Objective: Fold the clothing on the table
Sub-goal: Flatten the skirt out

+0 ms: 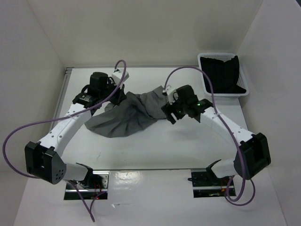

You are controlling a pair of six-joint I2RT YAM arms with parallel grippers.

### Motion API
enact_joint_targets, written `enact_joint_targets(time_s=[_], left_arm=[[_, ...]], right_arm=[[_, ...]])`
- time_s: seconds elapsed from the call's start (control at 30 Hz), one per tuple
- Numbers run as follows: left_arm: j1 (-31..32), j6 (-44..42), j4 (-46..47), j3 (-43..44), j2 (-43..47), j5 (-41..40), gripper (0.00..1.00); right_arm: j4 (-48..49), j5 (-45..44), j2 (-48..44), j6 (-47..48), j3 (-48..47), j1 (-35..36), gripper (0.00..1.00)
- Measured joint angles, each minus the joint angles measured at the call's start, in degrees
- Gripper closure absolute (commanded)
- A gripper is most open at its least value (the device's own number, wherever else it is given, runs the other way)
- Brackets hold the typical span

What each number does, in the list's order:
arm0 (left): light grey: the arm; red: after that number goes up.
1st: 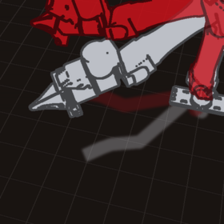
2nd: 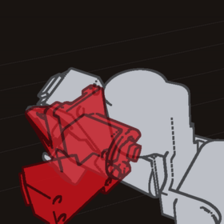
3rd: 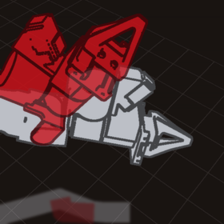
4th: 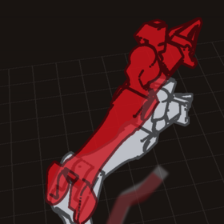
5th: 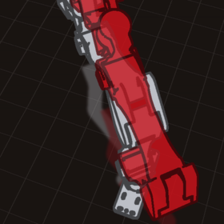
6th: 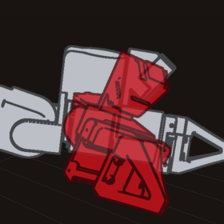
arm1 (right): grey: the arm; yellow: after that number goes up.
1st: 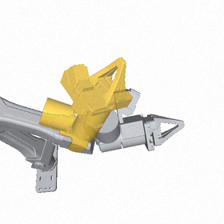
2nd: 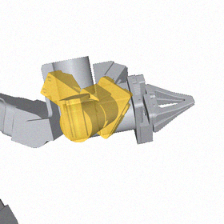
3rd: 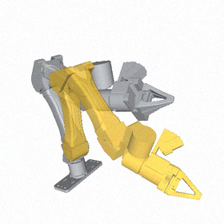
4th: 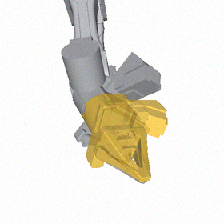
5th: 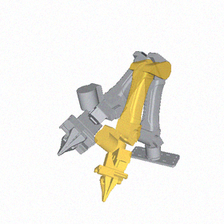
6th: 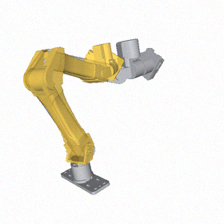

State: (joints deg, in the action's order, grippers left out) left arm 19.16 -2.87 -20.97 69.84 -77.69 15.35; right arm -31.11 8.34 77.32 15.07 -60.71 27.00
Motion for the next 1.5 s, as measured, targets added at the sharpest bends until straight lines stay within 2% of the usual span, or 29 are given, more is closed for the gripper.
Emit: enact_joint_targets(time_s=[0.13, 0.37, 0.57, 0.9, 1.5], left_arm=[[-3.19, 0.0, 0.11, -2.6, 2.45, 0.92, 1.0], [-9.29, 0.0, 0.07, -5.68, 6.91, 3.23, 1.0], [-10.97, 0.0, 0.07, -8.17, 7.82, 5.44, 1.0], [-13.31, -0.09, -0.02, -8.44, 8.13, 7.52, 1.0], [-13.35, -0.11, -0.02, -8.48, 8.52, 7.91, 1.0]], right_arm=[[3.61, -6.47, 2.78, 1.68, 0.39, 6.93, 0.2], [11.02, -14.8, 3.32, 4.55, 4.22, 9.18, 0.26], [14.51, -19.06, 9.01, 6.1, 5.01, 11.63, 0.28], [17.16, -24.15, 13.75, 7.37, 5.35, 22.8, 0.29], [22.12, -30.16, 21.46, 9.07, 5.97, 22.99, 0.32]])
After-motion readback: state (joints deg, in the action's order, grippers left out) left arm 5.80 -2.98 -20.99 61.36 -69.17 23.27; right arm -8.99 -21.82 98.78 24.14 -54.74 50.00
